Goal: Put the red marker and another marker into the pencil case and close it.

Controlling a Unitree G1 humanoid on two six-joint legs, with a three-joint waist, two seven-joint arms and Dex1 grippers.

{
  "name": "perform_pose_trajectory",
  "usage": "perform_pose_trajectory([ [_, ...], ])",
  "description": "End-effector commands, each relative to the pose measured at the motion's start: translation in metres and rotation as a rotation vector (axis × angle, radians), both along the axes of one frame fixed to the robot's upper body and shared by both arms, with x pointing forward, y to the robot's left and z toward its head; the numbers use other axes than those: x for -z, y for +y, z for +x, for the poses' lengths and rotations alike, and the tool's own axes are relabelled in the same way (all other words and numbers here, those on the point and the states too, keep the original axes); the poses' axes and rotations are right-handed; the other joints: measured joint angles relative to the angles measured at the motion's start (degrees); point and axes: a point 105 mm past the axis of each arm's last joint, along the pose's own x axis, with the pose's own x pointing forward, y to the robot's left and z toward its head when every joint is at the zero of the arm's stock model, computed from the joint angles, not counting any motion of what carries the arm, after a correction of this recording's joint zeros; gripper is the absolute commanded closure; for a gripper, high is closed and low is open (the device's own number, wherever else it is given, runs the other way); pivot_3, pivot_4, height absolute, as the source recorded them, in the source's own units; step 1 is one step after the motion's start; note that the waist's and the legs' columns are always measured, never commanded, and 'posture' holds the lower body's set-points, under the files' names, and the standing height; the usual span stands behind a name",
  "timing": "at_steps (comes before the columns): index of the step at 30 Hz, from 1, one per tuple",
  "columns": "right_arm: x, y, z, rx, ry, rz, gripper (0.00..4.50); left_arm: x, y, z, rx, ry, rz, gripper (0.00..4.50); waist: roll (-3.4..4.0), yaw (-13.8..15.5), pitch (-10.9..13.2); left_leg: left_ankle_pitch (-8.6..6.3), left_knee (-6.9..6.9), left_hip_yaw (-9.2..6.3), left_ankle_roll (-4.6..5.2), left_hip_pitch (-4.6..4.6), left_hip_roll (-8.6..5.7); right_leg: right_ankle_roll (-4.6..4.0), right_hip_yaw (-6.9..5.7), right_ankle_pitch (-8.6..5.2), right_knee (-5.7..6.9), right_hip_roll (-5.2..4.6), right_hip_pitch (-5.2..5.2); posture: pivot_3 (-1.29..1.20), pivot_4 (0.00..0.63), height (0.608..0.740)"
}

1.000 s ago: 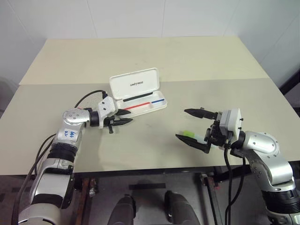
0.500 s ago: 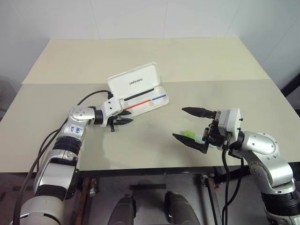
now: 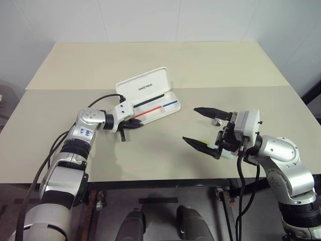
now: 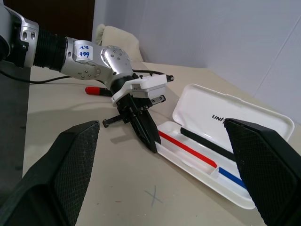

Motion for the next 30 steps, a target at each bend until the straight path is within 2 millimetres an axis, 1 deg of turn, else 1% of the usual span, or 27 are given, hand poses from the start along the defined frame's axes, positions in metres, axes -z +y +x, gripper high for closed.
perform_pose_trajectory([
  [1,-0.014,0.004,-0.007,-0.024,-0.059,0.012,0.00,0.017,-0.006,-0.013,0.074,0.084,0.037,4.48,0.00,0.01,0.00,0.00,-0.03,0.00,0.00,0.00,0.00,0.00,0.00,0.00,-0.02,0.00,0.00,0.00,0.150,0.740],
  [4,-0.014,0.003,-0.007,-0.023,-0.057,0.011,0.00,0.013,-0.012,-0.018,0.124,0.069,0.019,4.48,0.00,0.10,0.00,-0.04,-0.08,-0.01,0.02,-0.06,0.00,0.04,0.00,-0.04,-0.09,0.00,-0.02,0.00,0.150,0.740],
  [6,-0.013,0.004,-0.006,-0.024,-0.050,0.012,0.00,0.010,-0.015,-0.027,0.186,0.072,0.038,4.48,0.00,0.08,0.00,-0.08,-0.08,-0.01,0.03,-0.10,-0.01,0.07,0.00,-0.07,-0.12,-0.01,-0.03,0.00,0.150,0.740],
  [8,-0.011,0.005,-0.005,-0.030,-0.040,0.016,0.00,0.010,-0.014,-0.037,0.231,0.099,0.067,4.48,0.00,0.08,0.00,-0.13,-0.09,-0.01,0.06,-0.15,0.00,0.08,-0.01,-0.08,-0.10,-0.02,-0.03,0.00,0.150,0.740],
  [10,-0.010,0.007,-0.006,-0.037,-0.033,0.019,0.00,0.008,-0.012,-0.043,0.256,0.111,0.095,4.48,0.00,0.05,0.00,-0.18,-0.09,0.01,0.10,-0.19,0.01,0.11,0.00,-0.10,-0.13,-0.02,-0.04,0.00,0.150,0.740],
  [13,-0.009,0.008,-0.006,-0.046,-0.027,0.019,0.00,0.002,-0.012,-0.047,0.266,0.122,0.106,4.48,0.00,0.05,0.00,-0.22,-0.11,0.02,0.13,-0.23,0.01,0.13,0.00,-0.12,-0.22,-0.02,-0.04,0.00,0.150,0.740],
  [16,-0.008,0.010,-0.005,-0.049,-0.025,0.023,0.00,0.000,-0.013,-0.051,0.274,0.136,0.121,4.48,0.00,0.02,0.00,-0.23,-0.11,0.01,0.13,-0.22,0.01,0.13,0.00,-0.13,-0.25,-0.02,-0.05,0.00,0.150,0.740],
  [17,-0.008,0.011,-0.005,-0.050,-0.023,0.026,0.00,0.000,-0.015,-0.055,0.280,0.145,0.125,4.48,0.00,0.01,0.00,-0.23,-0.11,0.01,0.13,-0.22,0.01,0.13,0.00,-0.14,-0.42,-0.02,-0.05,0.00,0.150,0.740],
  [25,-0.005,0.015,-0.004,-0.053,-0.018,0.044,0.00,0.002,-0.032,-0.083,0.291,0.208,0.104,4.48,0.01,0.02,0.01,-0.23,-0.09,0.00,0.13,-0.21,0.03,0.12,0.01,-0.14,-0.39,-0.02,-0.05,0.00,0.150,0.740],
  [30,-0.005,0.017,-0.004,-0.054,-0.018,0.050,0.00,0.007,-0.033,-0.085,0.258,0.221,0.118,4.48,0.01,0.06,0.00,-0.22,-0.05,-0.02,0.13,-0.21,0.03,0.11,0.01,-0.15,-0.34,-0.01,-0.04,0.00,0.150,0.740],
])
